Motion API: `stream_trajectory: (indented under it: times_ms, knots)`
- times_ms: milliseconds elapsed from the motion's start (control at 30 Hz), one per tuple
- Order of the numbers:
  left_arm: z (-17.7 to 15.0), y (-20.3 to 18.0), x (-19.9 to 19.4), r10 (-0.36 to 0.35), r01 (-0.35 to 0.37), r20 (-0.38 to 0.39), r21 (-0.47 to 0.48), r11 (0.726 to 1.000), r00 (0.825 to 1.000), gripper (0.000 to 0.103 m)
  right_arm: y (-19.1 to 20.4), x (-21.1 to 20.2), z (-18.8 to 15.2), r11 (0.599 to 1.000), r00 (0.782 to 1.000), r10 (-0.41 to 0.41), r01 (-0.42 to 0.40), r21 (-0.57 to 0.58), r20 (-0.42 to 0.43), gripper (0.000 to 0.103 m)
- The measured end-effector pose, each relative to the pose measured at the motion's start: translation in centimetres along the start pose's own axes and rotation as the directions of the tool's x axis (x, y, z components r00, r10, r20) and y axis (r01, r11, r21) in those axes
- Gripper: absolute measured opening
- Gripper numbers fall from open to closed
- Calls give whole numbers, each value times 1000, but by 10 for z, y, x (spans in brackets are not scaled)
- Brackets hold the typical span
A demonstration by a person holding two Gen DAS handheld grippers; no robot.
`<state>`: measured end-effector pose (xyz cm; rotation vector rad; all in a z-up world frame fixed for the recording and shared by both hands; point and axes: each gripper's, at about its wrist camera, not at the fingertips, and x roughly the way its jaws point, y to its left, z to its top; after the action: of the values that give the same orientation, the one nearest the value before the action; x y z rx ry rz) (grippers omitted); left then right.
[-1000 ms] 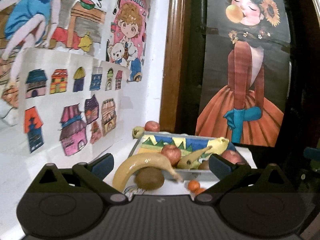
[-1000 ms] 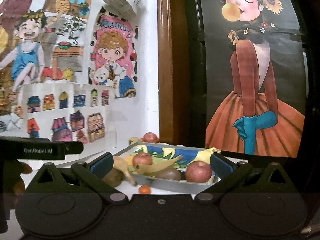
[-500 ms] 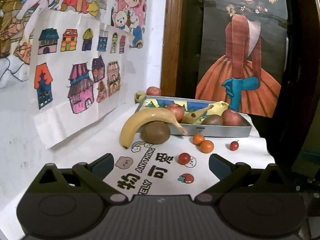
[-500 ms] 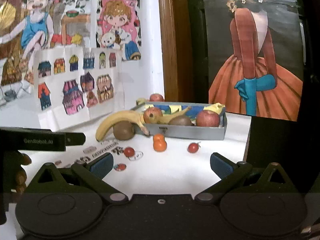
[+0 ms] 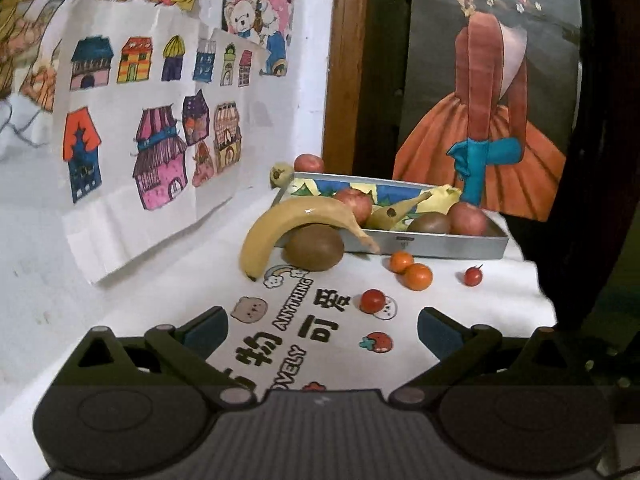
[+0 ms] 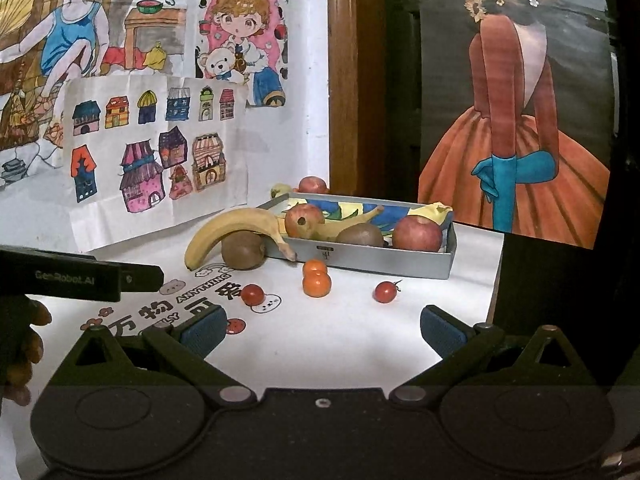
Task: Organize fruits
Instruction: 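Withdraw both open tools up and away from the tray, then move the left tool around a yellow banana while the right tool approaches a brown kiwi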
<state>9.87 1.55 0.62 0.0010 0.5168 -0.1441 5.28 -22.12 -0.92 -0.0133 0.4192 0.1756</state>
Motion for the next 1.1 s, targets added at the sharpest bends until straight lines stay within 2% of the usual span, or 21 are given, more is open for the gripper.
stream_trajectory:
  times_ms: [133,467,733,967,1100]
  knots:
    - [1,-1,5,38,-38,-15,35,999,999,103,1,5,2,1000,1000,25,-25,-10,-3,102]
    - [7,26,15,87,-86,-43,36,996,995,103,5,19,4,994,993,107,-107,-2,-53,102]
    - [30,51,26,99,-98,-6,94,991,995,103,19,32,31,984,990,138,-141,-105,-30,102]
    - [53,64,62,56,-60,27,172,983,998,103,25,65,54,974,981,190,-194,-120,-46,102]
    - [62,69,93,85,-89,24,216,972,996,103,34,97,68,963,971,225,-234,-130,-83,102]
